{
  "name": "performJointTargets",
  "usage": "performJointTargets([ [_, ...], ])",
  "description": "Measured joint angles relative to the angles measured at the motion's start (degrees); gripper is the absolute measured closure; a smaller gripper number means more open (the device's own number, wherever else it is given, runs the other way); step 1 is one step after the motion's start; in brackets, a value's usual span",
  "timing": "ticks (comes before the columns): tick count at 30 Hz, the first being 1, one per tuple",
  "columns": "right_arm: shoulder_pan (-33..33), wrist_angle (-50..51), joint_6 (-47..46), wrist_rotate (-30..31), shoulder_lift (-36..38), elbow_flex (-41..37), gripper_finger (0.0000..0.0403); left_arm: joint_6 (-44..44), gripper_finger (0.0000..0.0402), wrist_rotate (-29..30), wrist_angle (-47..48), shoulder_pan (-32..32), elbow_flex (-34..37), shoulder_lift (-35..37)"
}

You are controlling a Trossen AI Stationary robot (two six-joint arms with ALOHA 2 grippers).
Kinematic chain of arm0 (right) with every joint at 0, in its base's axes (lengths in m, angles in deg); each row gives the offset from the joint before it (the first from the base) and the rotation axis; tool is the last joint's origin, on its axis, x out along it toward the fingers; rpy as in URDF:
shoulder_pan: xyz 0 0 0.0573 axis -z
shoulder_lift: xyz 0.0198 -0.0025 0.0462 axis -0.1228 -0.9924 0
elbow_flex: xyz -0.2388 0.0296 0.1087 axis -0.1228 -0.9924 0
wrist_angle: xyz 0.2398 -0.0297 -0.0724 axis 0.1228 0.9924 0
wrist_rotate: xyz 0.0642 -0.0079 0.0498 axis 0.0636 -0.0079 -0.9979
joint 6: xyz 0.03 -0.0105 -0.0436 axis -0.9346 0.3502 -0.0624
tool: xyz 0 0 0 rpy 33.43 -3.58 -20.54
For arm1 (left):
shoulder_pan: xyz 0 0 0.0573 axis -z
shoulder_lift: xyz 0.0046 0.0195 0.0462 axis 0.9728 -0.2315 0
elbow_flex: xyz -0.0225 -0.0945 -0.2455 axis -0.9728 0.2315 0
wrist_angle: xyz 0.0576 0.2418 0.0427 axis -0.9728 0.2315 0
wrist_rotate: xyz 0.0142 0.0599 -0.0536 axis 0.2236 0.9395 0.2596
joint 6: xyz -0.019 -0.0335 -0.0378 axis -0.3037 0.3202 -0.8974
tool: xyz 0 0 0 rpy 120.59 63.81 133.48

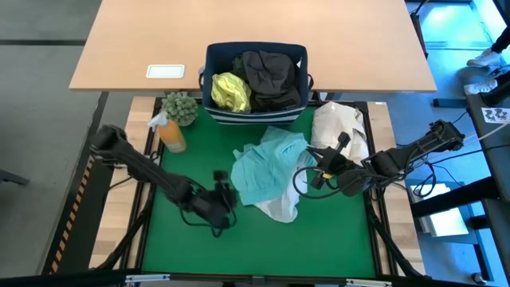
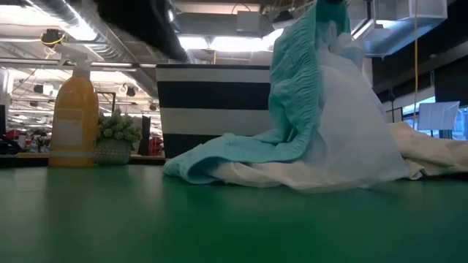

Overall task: Fold laundry
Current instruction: Fold the blue shorts

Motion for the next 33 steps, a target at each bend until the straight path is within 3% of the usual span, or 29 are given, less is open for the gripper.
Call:
performJointTargets([
  [7,0.0,0.02,0.01,-0.09,-0.01,0.0,0.0403,-0.8,0.0266,-3.35,-6.4,-1.84,0.02,-9.82],
  [22,0.0,0.02,0.0,-1.13,-0.04,0.0,0.0403,3.96,0.015,-2.9,-10.29,-2.44,0.07,-12.84],
  [33,-0.01,0.21,-0.01,-1.17,-0.06,0.0,0.0403,5.36,0.0135,2.66,-10.75,-4.91,0.04,-15.36],
])
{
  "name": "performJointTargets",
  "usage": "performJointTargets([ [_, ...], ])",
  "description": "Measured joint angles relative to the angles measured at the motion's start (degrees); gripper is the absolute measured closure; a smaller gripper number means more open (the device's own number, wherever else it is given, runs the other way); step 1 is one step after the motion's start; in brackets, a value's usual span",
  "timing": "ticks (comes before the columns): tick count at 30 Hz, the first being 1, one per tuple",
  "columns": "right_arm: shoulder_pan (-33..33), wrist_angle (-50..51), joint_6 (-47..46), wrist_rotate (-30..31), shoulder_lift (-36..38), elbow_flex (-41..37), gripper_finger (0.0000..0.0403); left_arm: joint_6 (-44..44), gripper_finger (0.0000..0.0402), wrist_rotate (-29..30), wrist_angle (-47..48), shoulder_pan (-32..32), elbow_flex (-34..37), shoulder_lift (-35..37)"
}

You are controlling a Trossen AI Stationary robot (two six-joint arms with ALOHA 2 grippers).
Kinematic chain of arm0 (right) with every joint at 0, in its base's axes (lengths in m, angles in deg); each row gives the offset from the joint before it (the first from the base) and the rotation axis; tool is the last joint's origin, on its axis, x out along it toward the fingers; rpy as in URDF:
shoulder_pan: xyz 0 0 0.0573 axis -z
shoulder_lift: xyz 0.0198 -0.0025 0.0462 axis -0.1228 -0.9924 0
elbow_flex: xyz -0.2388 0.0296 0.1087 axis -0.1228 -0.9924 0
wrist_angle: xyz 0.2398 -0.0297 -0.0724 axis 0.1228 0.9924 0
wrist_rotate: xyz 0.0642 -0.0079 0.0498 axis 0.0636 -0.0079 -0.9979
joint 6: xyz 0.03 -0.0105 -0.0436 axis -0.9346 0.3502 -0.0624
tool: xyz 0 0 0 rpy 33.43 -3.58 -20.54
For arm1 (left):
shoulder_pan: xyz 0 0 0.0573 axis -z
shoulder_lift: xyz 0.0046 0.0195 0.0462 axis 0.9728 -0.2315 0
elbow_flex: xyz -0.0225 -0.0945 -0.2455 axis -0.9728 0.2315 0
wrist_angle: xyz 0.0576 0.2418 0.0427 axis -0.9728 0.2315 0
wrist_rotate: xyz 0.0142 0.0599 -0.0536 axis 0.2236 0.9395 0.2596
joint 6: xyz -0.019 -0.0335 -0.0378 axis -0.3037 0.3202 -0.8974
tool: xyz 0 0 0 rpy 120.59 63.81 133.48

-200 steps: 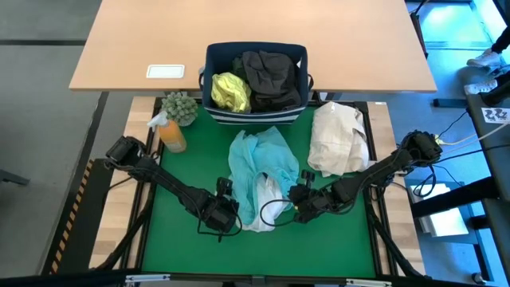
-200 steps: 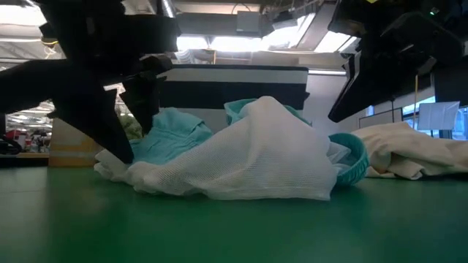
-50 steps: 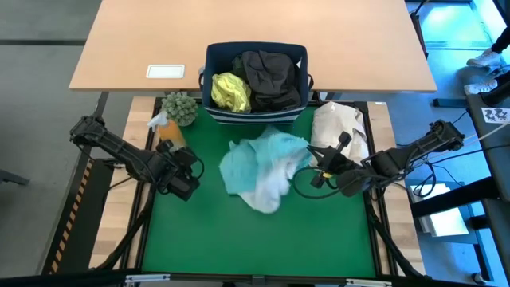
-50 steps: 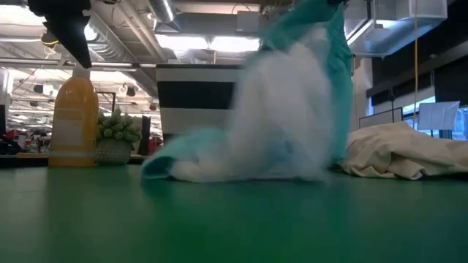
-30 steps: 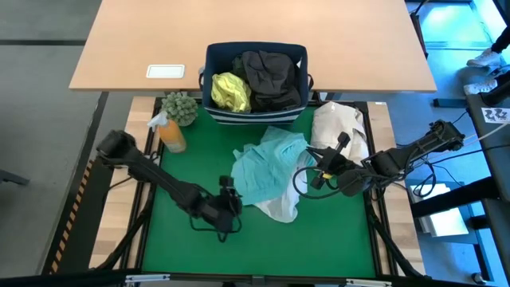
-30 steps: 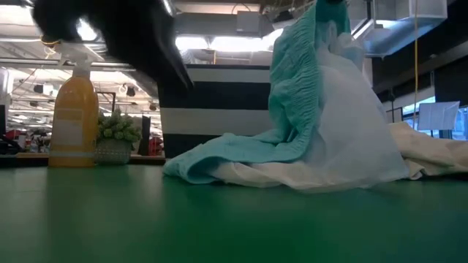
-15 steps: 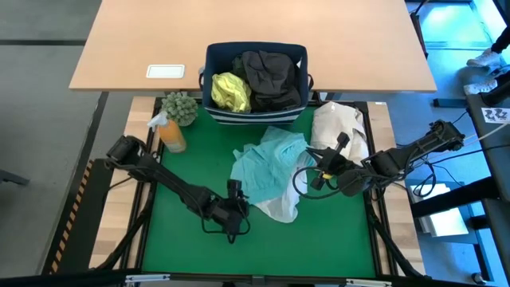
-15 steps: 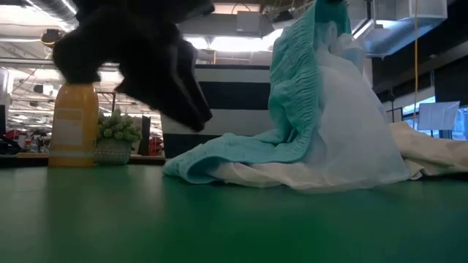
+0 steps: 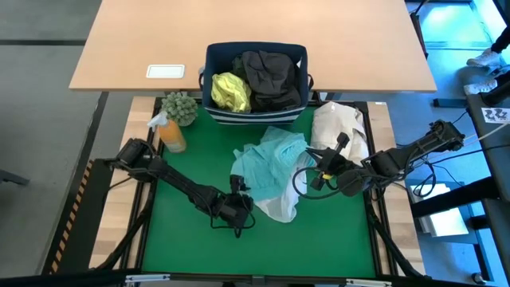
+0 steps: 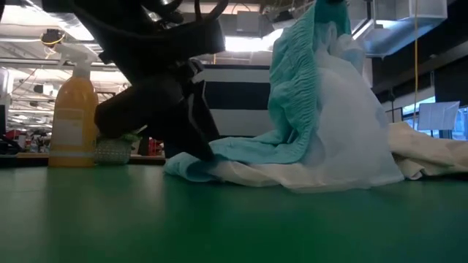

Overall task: Fold laundry
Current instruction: Fold the blue shorts

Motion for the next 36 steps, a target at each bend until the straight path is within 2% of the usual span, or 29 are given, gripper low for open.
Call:
performJointTargets([
  [8,-0.01,0.03,-0.01,-0.02,0.0,0.0,0.0403,0.19,0.0192,-3.9,3.67,-1.6,0.01,0.0],
  [14,0.01,0.03,0.01,-0.02,0.02,0.0,0.0403,0.2,0.0262,0.0,4.18,-1.57,0.01,0.0],
  [21,0.0,0.36,0.14,-0.03,0.01,0.0,0.0403,0.2,0.0383,6.09,5.16,-1.57,0.02,0.07],
  [22,0.01,0.38,0.47,-0.41,0.02,0.0,0.0403,0.14,0.0391,6.82,5.42,-1.57,0.0,0.09],
  [28,-0.01,0.6,3.14,-4.09,0.0,0.0,0.0403,-2.11,0.0398,11.44,9.49,-1.29,-0.5,1.69],
  [36,-0.01,1.63,3.09,-3.54,0.0,0.0,0.0403,-13.75,0.04,19.99,28.89,2.18,-9.82,9.19],
])
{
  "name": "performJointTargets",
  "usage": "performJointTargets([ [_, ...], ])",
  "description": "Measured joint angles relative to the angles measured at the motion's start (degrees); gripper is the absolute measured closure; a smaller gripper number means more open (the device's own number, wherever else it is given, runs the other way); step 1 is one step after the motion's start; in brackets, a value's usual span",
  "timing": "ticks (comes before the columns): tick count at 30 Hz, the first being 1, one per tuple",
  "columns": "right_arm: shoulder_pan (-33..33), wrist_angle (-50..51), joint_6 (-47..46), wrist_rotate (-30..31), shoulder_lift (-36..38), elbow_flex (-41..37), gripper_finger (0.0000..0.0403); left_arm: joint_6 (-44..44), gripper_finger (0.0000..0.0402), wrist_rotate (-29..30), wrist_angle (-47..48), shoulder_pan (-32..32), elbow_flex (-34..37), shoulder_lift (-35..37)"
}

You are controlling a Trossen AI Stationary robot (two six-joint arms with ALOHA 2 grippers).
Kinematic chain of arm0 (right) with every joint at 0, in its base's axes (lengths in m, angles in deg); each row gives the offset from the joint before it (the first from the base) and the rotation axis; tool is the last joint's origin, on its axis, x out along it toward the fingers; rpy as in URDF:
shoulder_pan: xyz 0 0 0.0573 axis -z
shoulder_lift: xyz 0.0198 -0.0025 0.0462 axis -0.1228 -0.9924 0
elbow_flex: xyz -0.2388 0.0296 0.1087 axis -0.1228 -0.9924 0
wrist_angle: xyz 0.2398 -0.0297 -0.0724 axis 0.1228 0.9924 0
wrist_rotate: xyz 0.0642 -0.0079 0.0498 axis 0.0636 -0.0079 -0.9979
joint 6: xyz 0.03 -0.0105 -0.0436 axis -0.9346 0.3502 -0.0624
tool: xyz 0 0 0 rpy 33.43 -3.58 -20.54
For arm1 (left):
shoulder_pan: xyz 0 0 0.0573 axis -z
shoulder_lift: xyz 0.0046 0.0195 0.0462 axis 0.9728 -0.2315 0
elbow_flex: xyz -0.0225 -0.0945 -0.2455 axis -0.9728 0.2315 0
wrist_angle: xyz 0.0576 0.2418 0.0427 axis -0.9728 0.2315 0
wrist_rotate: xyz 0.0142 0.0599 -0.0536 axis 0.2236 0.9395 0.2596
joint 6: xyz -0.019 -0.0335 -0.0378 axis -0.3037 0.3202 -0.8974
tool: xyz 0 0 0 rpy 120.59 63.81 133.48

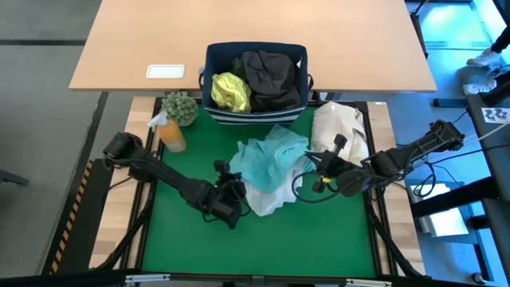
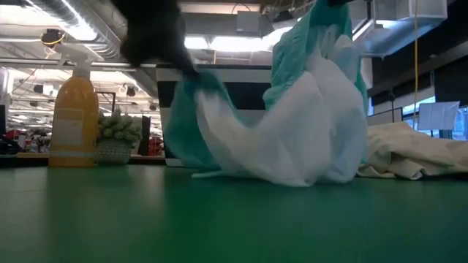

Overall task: Fold laundry
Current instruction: Fold the blue shorts

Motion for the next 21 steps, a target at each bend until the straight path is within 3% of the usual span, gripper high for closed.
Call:
performJointTargets([
  [8,0.0,3.79,-0.42,-0.83,-0.36,0.0,0.0403,-9.68,0.0401,5.57,14.75,4.79,-12.24,5.42],
  [15,1.15,8.74,-4.69,4.42,-2.87,0.0,0.0403,-10.48,0.0401,8.46,19.2,6.66,-19.92,7.42],
  [21,4.6,15.01,-11.1,4.2,-5.93,0.0,0.0403,-16.42,0.0401,5.87,28.24,6.37,-24.93,7.58],
])
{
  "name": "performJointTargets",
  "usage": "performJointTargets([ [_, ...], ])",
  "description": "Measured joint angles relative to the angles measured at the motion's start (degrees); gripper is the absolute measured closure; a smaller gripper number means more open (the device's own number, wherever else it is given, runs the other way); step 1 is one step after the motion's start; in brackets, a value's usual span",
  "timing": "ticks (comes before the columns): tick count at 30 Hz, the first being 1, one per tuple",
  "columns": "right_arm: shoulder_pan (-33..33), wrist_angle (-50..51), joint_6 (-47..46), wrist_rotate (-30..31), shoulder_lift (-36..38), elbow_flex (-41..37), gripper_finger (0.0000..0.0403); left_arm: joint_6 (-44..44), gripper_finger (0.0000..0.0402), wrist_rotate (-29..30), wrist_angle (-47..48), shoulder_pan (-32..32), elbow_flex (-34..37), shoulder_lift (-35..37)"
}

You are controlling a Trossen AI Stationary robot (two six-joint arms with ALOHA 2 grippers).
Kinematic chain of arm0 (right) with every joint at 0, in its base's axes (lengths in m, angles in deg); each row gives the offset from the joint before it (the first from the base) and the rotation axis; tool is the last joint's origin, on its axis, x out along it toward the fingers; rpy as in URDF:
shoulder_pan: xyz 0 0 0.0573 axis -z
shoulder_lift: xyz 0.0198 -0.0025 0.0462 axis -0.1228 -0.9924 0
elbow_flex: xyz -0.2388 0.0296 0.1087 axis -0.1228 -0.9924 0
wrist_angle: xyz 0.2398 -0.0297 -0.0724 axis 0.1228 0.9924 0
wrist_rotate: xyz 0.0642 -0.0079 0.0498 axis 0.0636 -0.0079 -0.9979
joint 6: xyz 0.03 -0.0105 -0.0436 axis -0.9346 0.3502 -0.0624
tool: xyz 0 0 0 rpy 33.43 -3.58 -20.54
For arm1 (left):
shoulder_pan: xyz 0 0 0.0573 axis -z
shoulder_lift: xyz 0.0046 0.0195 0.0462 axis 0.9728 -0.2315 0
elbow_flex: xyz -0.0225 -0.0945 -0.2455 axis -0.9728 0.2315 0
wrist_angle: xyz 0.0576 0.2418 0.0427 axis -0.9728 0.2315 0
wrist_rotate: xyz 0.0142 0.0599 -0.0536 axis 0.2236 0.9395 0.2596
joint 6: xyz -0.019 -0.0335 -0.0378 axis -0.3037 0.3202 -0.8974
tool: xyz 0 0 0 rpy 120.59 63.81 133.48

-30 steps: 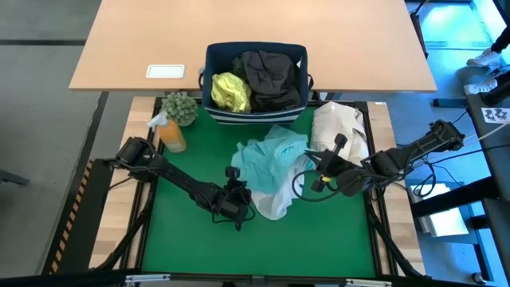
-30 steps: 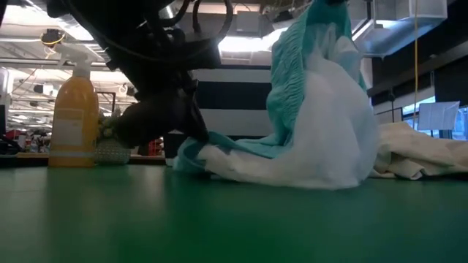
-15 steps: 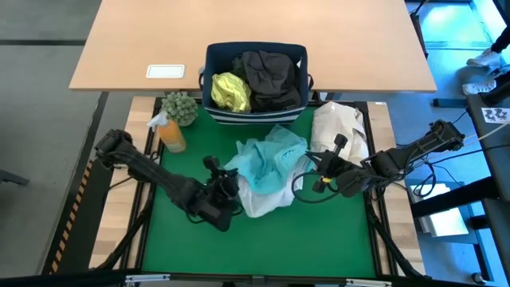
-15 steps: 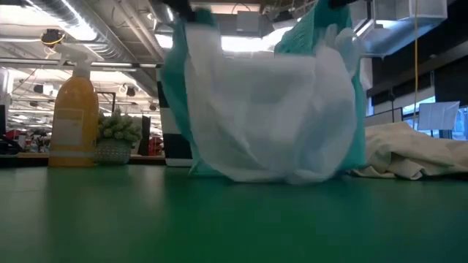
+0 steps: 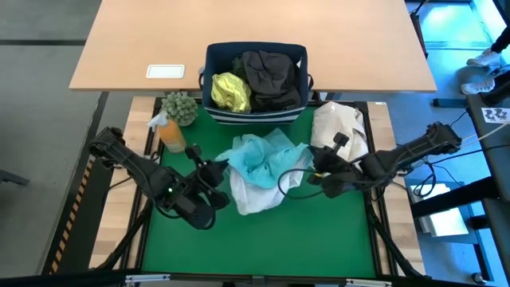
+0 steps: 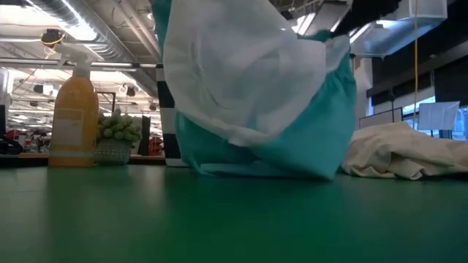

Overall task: Fold laundry
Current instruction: Fold the blue shorts

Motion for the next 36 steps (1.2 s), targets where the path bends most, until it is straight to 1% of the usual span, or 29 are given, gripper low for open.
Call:
performJointTargets([
  [4,1.6,5.48,-5.83,-4.4,-3.56,-0.07,0.0403,-11.04,0.0401,-8.33,11.02,-1.68,-0.24,-0.07],
  [6,1.6,5.91,-7.2,-6.97,-5.67,-0.89,0.0403,-17.22,0.0401,-13.03,16.01,-2.54,0.36,-0.07],
  [12,1.52,5.79,-10.13,-14.98,-12.3,-4.11,0.0403,-17.65,0.0401,-29.93,15.59,-5.64,5.21,0.2],
  [16,1.52,5.74,-11.05,-18.64,-16.16,-5.62,0.0403,-17.66,0.0402,-38.8,15.42,-7.32,9.65,0.18],
  [18,1.52,5.42,-11.21,-20.05,-17.46,-5.75,0.0403,-17.59,0.0401,-40.78,14.65,-7.88,12.22,0.19],
  [21,1.52,4.46,-10.33,-21.28,-18.42,-5.75,0.0403,-15.2,0.0401,-42.05,11.29,-8.68,16.56,0.26],
  [25,2.18,0.51,-6.92,-23.86,-18.42,-5.77,0.0403,-8.23,0.0401,-46.41,1.29,-10.63,22.61,0.24],
  [28,3.88,-3.93,-3.72,-25.6,-18.39,-6.15,0.0403,-4.14,0.0401,-48.59,-4.72,-12.93,26.42,0.24],
  [32,7.23,-9.41,0.36,-27.84,-18.38,-8.82,0.0403,-1.08,0.0401,-49.87,-8.61,-15.94,29.73,0.24],
  [36,10.0,-10.92,0.66,-28.9,-18.38,-12.06,0.0403,1.07,0.0401,-50.03,-10.55,-17.92,31.56,0.24],
])
